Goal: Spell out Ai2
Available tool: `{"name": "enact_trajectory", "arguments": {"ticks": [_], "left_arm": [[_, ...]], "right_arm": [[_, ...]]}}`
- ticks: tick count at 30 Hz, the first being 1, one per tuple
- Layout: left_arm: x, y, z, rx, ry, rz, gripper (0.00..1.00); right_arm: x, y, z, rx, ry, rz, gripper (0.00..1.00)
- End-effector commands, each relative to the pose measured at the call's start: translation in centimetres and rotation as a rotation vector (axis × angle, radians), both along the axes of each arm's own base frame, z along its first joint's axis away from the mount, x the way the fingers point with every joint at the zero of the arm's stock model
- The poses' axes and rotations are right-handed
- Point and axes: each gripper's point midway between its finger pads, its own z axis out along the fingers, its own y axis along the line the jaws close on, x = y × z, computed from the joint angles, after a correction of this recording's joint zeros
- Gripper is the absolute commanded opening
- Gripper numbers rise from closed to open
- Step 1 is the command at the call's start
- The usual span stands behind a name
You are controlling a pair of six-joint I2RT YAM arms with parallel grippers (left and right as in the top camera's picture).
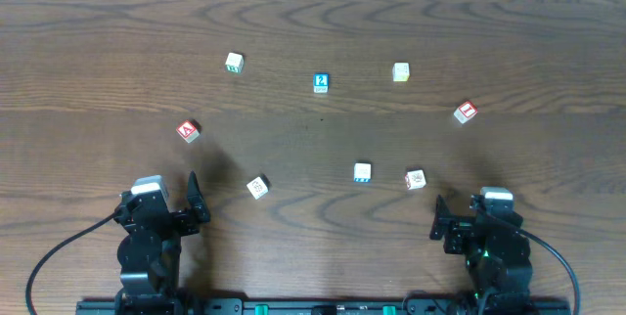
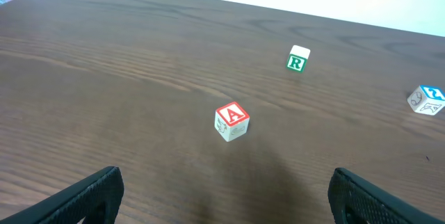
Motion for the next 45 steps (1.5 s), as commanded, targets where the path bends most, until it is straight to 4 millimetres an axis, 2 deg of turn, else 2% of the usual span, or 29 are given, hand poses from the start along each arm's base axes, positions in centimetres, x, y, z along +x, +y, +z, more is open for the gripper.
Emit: {"name": "enact_trajectory", "arguments": {"ticks": [1, 12, 15, 17, 22, 26, 30, 34, 40, 43, 45], "left_arm": [[0.0, 0.1, -1.0, 0.003, 0.017, 0.005, 0.95], [0.0, 0.1, -1.0, 0.003, 0.017, 0.005, 0.95], [0.0, 0.1, -1.0, 0.003, 0.017, 0.005, 0.95], [0.0, 0.1, -1.0, 0.003, 0.017, 0.005, 0.95], [0.0, 0.1, -1.0, 0.003, 0.017, 0.005, 0.95], [0.0, 0.1, -1.0, 0.003, 0.017, 0.005, 0.95], [0.0, 0.1, -1.0, 0.003, 0.017, 0.005, 0.95], [0.0, 0.1, -1.0, 0.003, 0.017, 0.005, 0.95], [0.0, 0.1, -1.0, 0.003, 0.017, 0.005, 0.95], [0.0, 0.1, -1.0, 0.003, 0.017, 0.005, 0.95], [0.0, 0.1, -1.0, 0.003, 0.017, 0.005, 0.95]], "right_arm": [[0.0, 0.2, -0.1, -0.004, 0.000, 0.013, 0.99], [0.1, 0.4, 0.1, 0.002, -0.008, 0.021, 0.99], [1.0, 0.8, 1.8, 0.059, -0.090, 0.018, 0.99], [1.9, 1.4, 4.0, 0.227, -0.185, -0.025, 0.99], [2.3, 1.8, 5.2, 0.462, -0.230, -0.101, 0.99], [2.4, 1.6, 5.5, 0.467, -0.245, -0.111, 0.99], [3.0, 0.8, 7.7, 0.465, -0.347, -0.138, 0.99], [3.7, 0.6, 9.5, 0.372, -0.420, -0.105, 0.99], [6.4, -0.6, 9.6, 0.315, -0.351, -0.195, 0.99], [8.4, -1.0, 10.5, 0.285, -0.305, -0.241, 0.99], [10.7, -1.0, 11.1, 0.269, -0.247, -0.255, 0.99]]}}
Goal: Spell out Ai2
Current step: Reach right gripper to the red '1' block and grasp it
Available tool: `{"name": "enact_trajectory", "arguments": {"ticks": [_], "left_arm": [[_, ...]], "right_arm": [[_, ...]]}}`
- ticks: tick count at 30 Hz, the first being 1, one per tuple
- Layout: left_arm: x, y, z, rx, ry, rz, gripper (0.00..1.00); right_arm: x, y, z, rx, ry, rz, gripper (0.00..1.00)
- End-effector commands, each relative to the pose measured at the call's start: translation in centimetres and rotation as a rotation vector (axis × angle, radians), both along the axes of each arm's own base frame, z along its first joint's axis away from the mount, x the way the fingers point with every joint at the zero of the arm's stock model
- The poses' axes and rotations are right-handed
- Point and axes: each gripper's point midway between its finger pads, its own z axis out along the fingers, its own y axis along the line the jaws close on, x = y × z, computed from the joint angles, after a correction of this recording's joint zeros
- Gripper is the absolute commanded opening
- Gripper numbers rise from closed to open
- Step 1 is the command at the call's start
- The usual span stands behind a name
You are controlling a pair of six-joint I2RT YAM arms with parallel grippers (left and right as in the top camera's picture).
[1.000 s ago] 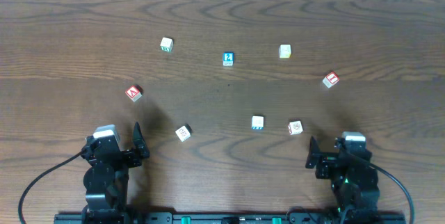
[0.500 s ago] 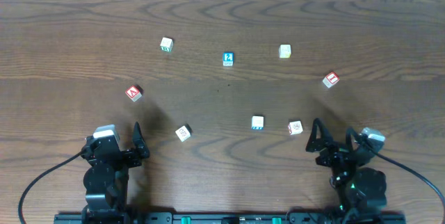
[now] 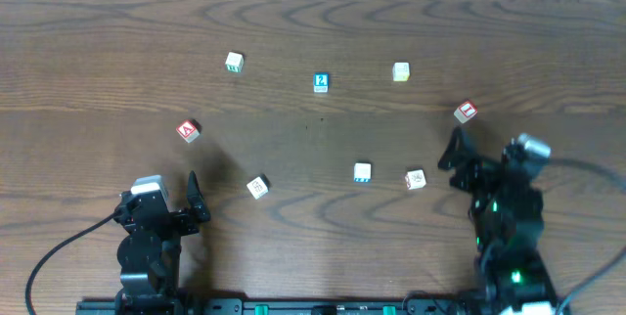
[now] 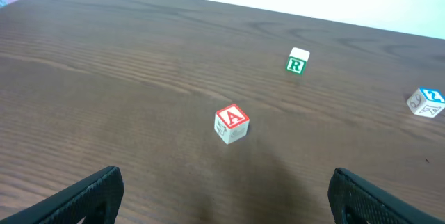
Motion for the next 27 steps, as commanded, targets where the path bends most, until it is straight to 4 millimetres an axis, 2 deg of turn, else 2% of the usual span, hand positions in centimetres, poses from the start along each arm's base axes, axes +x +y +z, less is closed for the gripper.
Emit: {"name": "enact_trajectory", "arguments": {"ticks": [1, 6, 10, 14, 17, 20, 27], "left_arm": [[-0.1, 0.1, -1.1, 0.003, 0.024, 0.005, 0.95], [-0.1, 0.1, -1.1, 0.003, 0.024, 0.005, 0.95], [-0.1, 0.1, -1.1, 0.003, 0.024, 0.005, 0.95], [-0.1, 0.1, -1.1, 0.003, 0.024, 0.005, 0.95], [-0.1, 0.1, -1.1, 0.003, 0.024, 0.005, 0.95], [-0.1, 0.1, -1.1, 0.003, 0.024, 0.005, 0.95], [-0.1, 0.1, -1.1, 0.003, 0.024, 0.005, 0.95]], "right_arm": [[2.9, -0.6, 1.9, -0.032, 0.038, -0.041, 0.99], [8.1, -0.3, 2.5, -0.035, 0.137, -0.038, 0.99], [12.2, -0.4, 1.8, -0.014, 0.265, -0.037, 0.99], [14.4, -1.5, 0.2, 0.099, 0.378, -0.133, 0.99], [14.3, -3.0, -1.8, 0.252, 0.460, -0.274, 0.99], [13.7, -3.8, -4.2, 0.345, 0.542, -0.323, 0.99], [11.7, -3.3, -10.5, 0.415, 0.771, -0.320, 0.99]]}}
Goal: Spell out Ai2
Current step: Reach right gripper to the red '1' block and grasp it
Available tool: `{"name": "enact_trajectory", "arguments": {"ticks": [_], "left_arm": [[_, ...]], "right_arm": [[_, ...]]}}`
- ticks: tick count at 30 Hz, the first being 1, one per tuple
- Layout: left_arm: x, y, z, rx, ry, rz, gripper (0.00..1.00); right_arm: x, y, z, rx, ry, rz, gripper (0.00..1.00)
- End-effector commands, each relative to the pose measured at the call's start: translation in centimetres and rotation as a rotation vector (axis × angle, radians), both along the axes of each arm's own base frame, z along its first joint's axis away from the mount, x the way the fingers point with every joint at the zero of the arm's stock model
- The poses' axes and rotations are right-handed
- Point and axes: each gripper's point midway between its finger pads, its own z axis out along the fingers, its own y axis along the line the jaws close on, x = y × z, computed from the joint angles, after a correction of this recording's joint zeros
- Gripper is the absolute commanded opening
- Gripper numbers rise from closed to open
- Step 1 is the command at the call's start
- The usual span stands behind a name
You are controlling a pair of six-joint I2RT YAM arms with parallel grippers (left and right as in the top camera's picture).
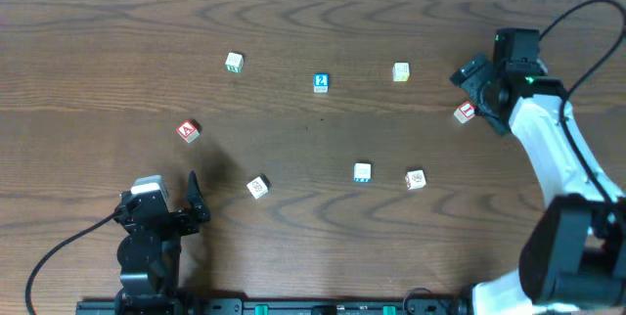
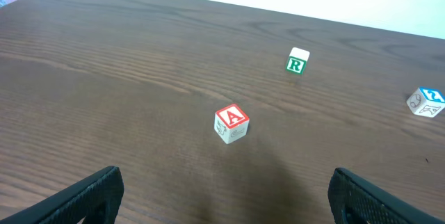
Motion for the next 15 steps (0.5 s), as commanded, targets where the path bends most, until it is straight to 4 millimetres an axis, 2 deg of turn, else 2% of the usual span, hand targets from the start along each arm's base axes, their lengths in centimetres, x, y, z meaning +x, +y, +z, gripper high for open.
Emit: {"name": "enact_trajectory", "arguments": {"ticks": [1, 4, 9, 15], "left_arm": [[-0.1, 0.1, -1.1, 0.003, 0.023, 0.005, 0.95], [-0.1, 0.1, -1.1, 0.003, 0.024, 0.005, 0.95], [-0.1, 0.1, -1.1, 0.003, 0.023, 0.005, 0.95], [-0.1, 0.1, -1.1, 0.003, 0.023, 0.005, 0.95]], "right_arm": [[-0.2, 0.7, -1.8, 0.071, 0.054, -0.016, 0.99], [-0.8, 1.4, -3.9, 0.109, 0.119, -0.009, 0.99], [-1.1, 1.5, -6.1, 0.118, 0.171, -0.013, 0.99], [-0.2, 0.3, -6.4, 0.074, 0.143, -0.006, 0.98]]}}
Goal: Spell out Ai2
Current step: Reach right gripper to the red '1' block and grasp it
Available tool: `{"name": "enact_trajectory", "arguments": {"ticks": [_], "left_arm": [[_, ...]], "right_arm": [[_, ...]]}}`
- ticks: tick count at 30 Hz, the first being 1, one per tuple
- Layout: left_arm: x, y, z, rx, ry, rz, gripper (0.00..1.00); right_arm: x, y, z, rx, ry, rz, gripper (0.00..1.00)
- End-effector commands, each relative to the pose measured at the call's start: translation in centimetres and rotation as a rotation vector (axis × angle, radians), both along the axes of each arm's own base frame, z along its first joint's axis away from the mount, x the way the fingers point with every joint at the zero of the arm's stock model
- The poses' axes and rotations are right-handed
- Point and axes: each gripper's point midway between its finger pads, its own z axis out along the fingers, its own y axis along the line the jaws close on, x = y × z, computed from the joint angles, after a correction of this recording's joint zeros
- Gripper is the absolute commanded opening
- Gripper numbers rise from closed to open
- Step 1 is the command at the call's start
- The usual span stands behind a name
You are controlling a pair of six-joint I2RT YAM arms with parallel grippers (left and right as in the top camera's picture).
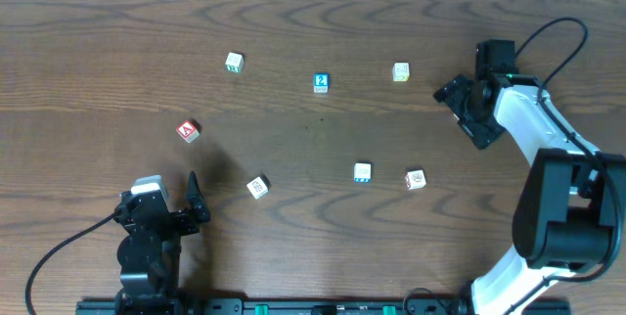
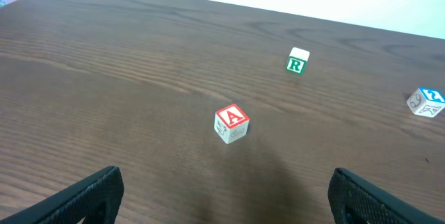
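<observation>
The red A block (image 1: 188,131) (image 2: 231,123) lies on the table at mid-left, ahead of my left gripper (image 2: 226,213), which rests open and empty near the front edge (image 1: 193,204). The blue 2 block (image 1: 320,82) (image 2: 426,100) sits at the back centre. My right gripper (image 1: 464,112) reaches over the far right of the table, covering the spot beside the pale block (image 1: 400,71); no red-and-white block shows there, and the jaws cannot be made out from above.
A green R block (image 1: 233,62) (image 2: 297,60) stands at the back left. Three more white blocks lie in the near middle: one (image 1: 257,187), a blue-marked one (image 1: 362,171) and a red-marked one (image 1: 416,179). The right arm (image 1: 553,149) stretches along the right side.
My right gripper moved from just behind and right of the red-and-white block at the far right to directly over it; that block is now hidden. The left arm and other blocks are unchanged.
Both arms first rested at the front edge. Then the right arm was stretched forward toward the red-and-white block at the right, later raised behind it, and now it covers that block. The left gripper stayed open and still throughout.
</observation>
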Motion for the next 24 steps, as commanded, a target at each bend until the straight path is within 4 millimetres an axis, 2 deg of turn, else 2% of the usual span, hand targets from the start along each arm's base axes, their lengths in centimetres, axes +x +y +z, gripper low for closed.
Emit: {"name": "enact_trajectory", "arguments": {"ticks": [1, 9, 11, 13, 15, 22, 24], "left_arm": [[-0.1, 0.1, -1.1, 0.003, 0.024, 0.005, 0.95], [-0.1, 0.1, -1.1, 0.003, 0.023, 0.005, 0.95], [-0.1, 0.1, -1.1, 0.003, 0.023, 0.005, 0.95], [-0.1, 0.1, -1.1, 0.003, 0.024, 0.005, 0.95], [-0.1, 0.1, -1.1, 0.003, 0.024, 0.005, 0.95], [-0.1, 0.1, -1.1, 0.003, 0.024, 0.005, 0.95], [-0.1, 0.1, -1.1, 0.003, 0.023, 0.005, 0.96]], "right_arm": [[1.0, -1.3, 0.1, -0.029, -0.026, -0.002, 0.97], [1.3, -2.8, 0.2, -0.080, -0.040, -0.009, 0.95], [1.3, -3.2, 0.2, -0.078, -0.042, -0.018, 0.92], [1.3, -3.5, 0.2, -0.078, -0.041, -0.025, 0.84], [1.3, -3.3, 0.0, -0.069, -0.041, -0.014, 0.83], [1.0, -2.3, -2.4, -0.013, 0.006, 0.010, 0.77], [0.9, -2.3, -2.7, -0.011, 0.014, 0.010, 0.67]]}}
